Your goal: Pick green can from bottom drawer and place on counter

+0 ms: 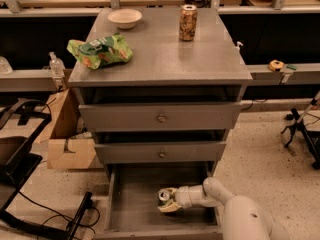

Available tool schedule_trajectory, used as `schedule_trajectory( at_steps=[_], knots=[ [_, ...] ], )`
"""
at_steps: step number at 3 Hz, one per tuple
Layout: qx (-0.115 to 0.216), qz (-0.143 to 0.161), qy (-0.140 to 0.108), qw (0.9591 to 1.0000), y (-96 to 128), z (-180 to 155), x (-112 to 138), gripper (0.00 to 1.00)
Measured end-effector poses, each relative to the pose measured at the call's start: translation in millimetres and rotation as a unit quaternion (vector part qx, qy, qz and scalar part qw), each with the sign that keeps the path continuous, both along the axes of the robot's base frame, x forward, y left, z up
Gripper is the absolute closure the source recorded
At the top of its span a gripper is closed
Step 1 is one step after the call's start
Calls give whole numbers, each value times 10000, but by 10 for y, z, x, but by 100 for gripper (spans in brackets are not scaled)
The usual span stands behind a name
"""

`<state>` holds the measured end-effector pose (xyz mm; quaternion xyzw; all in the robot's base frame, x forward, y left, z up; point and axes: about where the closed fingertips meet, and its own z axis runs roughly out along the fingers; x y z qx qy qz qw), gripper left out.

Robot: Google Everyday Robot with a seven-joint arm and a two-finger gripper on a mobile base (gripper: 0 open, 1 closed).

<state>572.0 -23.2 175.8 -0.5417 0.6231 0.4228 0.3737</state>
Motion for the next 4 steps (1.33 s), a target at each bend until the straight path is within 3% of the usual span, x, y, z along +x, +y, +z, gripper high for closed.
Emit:
schedule_trajectory(
  at_steps=[1, 3, 4],
  knots=[
    [16, 22, 97, 9999, -215, 583, -106, 99],
    [130, 237, 352, 9990, -879, 2296, -538, 100],
    [18, 112, 356, 9993, -1346, 3465, -488, 100]
  ],
)
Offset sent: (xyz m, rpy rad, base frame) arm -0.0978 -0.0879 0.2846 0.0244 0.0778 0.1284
